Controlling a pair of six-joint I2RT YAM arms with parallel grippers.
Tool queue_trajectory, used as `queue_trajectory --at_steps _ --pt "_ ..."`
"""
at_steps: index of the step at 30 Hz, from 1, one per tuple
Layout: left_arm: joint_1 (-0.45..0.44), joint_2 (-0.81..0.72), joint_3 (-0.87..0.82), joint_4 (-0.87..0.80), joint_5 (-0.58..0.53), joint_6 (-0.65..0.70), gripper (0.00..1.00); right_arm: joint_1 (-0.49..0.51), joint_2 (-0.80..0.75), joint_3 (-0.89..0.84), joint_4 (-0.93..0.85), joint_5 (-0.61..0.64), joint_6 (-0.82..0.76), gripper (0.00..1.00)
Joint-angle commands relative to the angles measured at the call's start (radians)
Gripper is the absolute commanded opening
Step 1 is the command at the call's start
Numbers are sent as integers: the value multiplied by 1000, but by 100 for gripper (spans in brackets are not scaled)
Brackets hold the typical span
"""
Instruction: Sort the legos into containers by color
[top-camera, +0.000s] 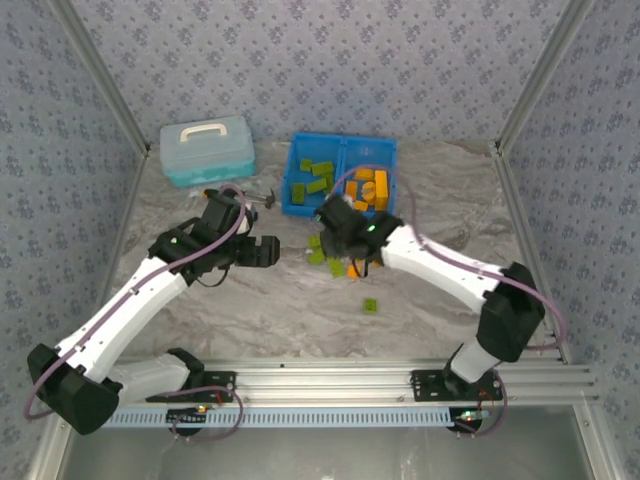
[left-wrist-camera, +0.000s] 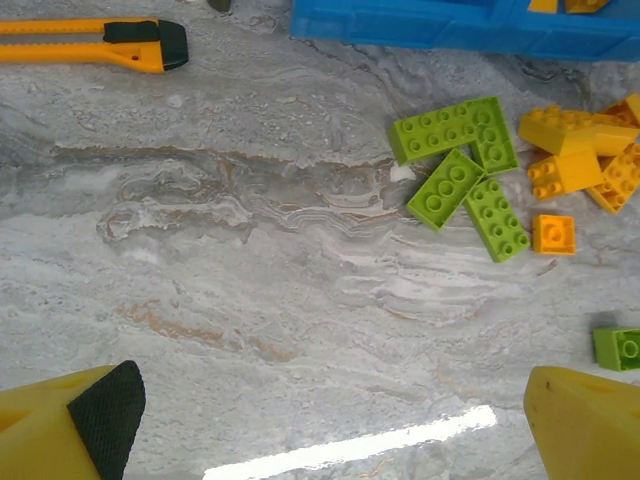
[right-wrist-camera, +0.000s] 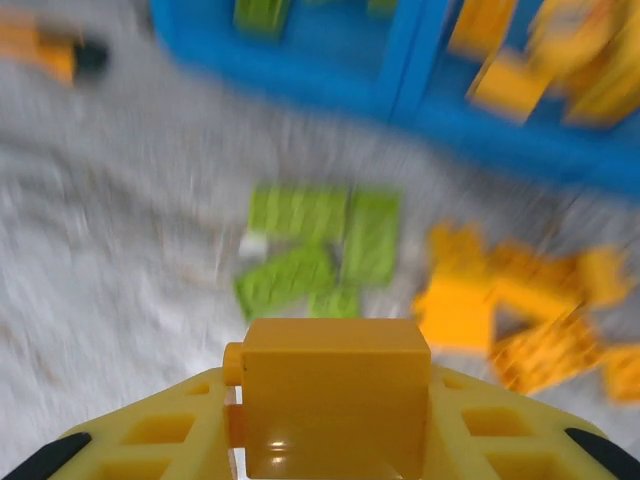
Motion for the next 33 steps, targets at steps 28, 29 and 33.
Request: queue_trajectory --at_steps 28,29,33 --pt "-251 72 -123 184 -39 -333 97 -359 311 549 -152 -143 -214 73" --pt "-295 123 -93 183 -64 -347 97 -358 247 496 -142 -144 -207 74" --pt "-483 376 80 157 -139 -412 96 -360 -40 246 -112 -112 -170 89"
